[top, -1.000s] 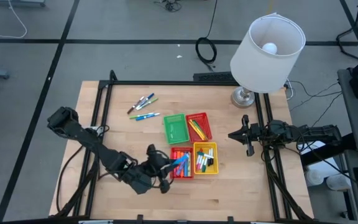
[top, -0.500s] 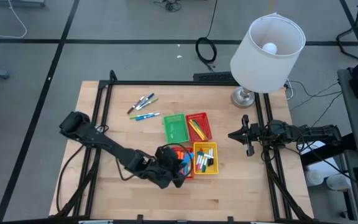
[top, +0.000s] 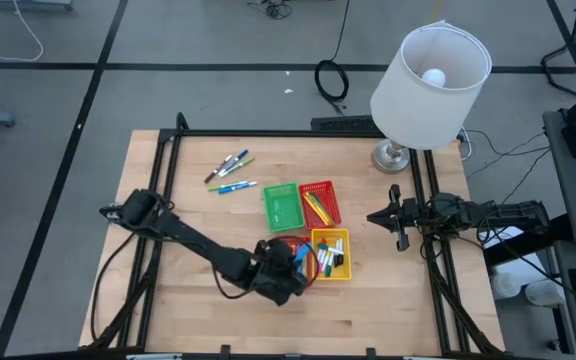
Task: Pick & Place Markers
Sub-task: Put the large blue highlighter into the bottom red bin, then put the blue marker pen into the green bin
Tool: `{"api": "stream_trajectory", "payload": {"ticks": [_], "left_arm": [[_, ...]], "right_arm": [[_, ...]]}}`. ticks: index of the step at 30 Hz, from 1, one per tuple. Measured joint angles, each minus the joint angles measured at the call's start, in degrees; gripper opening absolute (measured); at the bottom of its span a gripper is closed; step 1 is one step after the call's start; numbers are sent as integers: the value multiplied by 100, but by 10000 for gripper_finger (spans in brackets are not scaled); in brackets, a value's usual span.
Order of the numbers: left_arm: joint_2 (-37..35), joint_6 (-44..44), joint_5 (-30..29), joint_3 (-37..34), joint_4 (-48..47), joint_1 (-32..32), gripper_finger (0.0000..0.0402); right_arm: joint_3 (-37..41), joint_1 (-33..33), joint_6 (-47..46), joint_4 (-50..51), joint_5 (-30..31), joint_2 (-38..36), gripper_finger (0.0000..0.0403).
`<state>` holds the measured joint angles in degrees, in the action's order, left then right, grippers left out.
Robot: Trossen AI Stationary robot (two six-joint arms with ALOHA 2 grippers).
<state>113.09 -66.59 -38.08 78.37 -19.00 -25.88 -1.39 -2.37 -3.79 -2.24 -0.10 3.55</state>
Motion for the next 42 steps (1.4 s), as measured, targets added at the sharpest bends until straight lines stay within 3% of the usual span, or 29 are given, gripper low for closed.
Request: {"api": "stream_trajectory", "payload": {"ticks": [12, 20, 23, 33, 42], "left_arm": [[5, 28, 91, 0, -11, 30, 91], [5, 281, 702, 0, -10, 23, 95], [5, 306, 706, 0, -9, -6, 115], [5, 375, 670, 0, -55, -8, 236], [-144, 837, 692, -2, -156, 141, 262]], "right_arm": [[0, 1, 1, 0, 0, 0, 18], [0, 2, 2, 0, 0, 2, 18], [0, 2, 0, 0, 2, 0, 18], [-2, 2, 0, 0, 0, 0, 18], [0, 2, 0, 0, 2, 0, 18]]}}
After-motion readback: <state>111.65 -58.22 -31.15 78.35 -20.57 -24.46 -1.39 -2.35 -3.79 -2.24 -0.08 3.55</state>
